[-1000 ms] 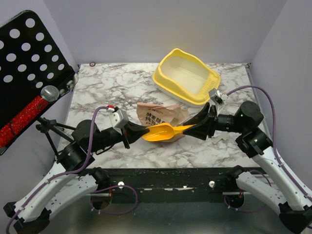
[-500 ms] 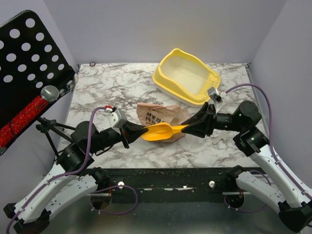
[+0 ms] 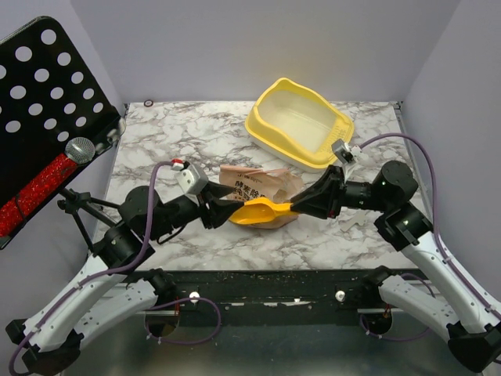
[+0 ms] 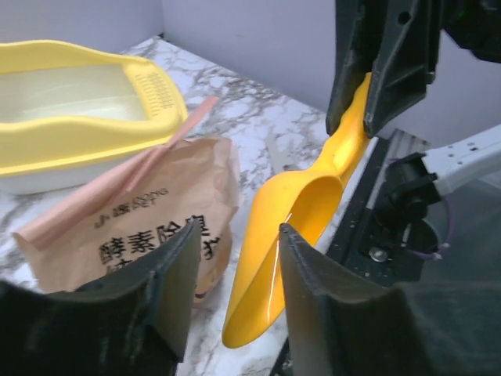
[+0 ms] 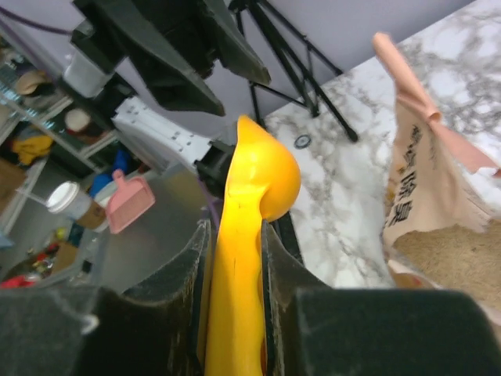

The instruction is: Fill the litter box with clean litter

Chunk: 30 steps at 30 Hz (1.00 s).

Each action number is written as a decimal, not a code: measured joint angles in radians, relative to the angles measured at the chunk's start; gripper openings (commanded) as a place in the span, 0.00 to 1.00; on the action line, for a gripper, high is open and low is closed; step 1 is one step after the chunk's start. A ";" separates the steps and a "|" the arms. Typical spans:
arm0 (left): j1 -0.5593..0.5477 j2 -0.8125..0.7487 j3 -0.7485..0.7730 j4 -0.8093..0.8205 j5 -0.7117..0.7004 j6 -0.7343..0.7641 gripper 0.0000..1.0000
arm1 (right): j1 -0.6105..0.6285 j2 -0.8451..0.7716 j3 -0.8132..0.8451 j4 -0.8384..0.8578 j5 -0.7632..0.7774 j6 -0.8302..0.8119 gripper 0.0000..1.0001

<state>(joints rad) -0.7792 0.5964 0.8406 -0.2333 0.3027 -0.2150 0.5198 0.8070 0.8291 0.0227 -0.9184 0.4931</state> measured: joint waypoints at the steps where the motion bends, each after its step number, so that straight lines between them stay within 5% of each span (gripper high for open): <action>1: 0.000 0.019 0.026 -0.014 -0.016 0.007 0.58 | 0.000 0.001 0.011 -0.025 0.013 -0.009 0.00; 14: 0.000 0.177 0.268 -0.077 -0.183 0.198 0.61 | 0.001 0.022 0.240 -0.270 0.236 -0.084 0.00; 21: 0.000 0.232 0.233 -0.089 -0.177 0.253 0.61 | 0.001 0.030 0.254 -0.329 0.267 -0.095 0.00; 30: 0.000 0.121 0.166 -0.074 -0.119 0.237 0.65 | 0.001 -0.018 0.254 -0.340 0.261 -0.101 0.00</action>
<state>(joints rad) -0.7792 0.7177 1.0065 -0.3077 0.1837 0.0223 0.5205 0.7887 1.0836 -0.3172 -0.6575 0.3916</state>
